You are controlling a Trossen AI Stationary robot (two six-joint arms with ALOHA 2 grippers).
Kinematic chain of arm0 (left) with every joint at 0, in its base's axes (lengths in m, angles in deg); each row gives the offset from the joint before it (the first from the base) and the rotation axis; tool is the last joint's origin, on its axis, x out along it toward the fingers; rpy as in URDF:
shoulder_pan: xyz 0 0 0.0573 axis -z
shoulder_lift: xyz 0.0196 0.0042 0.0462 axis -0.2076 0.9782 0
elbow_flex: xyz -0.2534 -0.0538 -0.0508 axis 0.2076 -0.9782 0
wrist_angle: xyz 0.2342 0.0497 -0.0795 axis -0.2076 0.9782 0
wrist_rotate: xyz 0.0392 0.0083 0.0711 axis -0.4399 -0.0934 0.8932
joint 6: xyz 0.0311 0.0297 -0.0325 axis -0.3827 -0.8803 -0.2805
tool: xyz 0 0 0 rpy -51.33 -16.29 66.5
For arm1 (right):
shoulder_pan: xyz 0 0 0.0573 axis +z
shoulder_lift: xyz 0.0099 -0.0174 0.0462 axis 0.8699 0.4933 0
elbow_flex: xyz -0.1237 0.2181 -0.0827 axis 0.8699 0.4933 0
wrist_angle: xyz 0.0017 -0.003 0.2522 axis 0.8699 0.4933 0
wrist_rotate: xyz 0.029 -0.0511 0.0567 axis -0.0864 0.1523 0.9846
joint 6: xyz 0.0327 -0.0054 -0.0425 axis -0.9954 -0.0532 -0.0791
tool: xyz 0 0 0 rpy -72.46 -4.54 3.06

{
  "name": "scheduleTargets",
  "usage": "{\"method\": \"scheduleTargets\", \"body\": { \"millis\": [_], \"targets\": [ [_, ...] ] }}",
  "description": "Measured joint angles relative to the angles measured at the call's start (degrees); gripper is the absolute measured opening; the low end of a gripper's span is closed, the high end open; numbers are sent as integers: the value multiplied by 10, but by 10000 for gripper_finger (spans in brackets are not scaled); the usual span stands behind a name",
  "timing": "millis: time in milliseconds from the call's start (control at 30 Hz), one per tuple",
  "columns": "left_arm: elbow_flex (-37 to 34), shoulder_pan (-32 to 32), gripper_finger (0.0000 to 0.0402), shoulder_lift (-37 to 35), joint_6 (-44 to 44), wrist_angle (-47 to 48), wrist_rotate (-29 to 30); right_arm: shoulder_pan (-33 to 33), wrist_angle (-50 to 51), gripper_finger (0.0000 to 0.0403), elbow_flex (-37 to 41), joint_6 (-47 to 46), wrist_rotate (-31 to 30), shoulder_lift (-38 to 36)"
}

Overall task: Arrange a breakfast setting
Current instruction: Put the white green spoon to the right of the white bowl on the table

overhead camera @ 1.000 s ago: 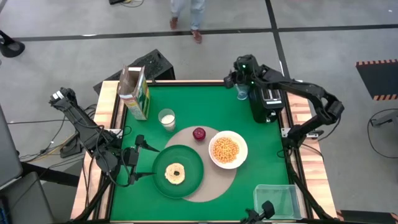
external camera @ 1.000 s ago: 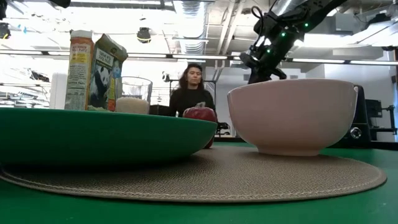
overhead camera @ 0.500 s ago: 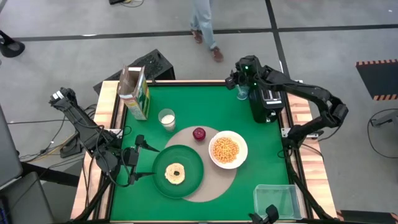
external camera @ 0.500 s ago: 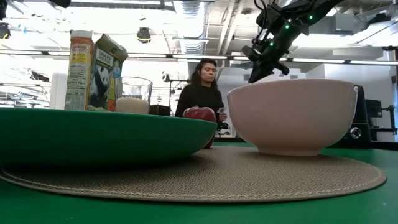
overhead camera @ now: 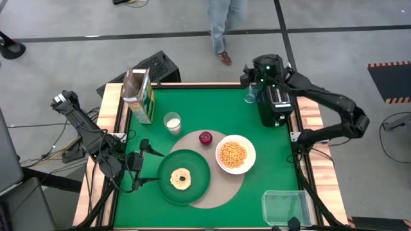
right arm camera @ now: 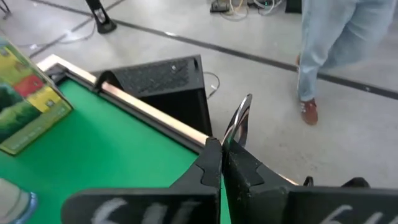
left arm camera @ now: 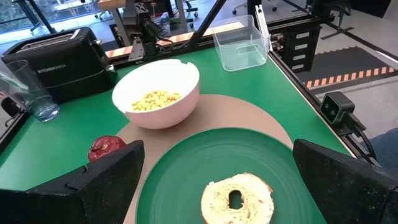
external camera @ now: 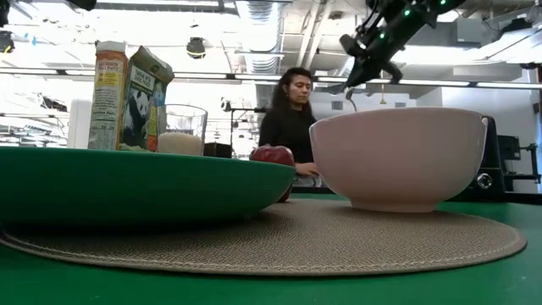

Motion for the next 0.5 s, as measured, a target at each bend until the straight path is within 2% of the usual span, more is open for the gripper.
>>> {"method": "scheduleTargets", "body": {
  "millis": [267,500],
  "targets": [
    [0,0,399,0,0,0,0,30,3,21,-3,2,1,-65],
    [0,0,399,0,-9,-1,0,139,4,21,-29,1,6,-118]
  ]
}}
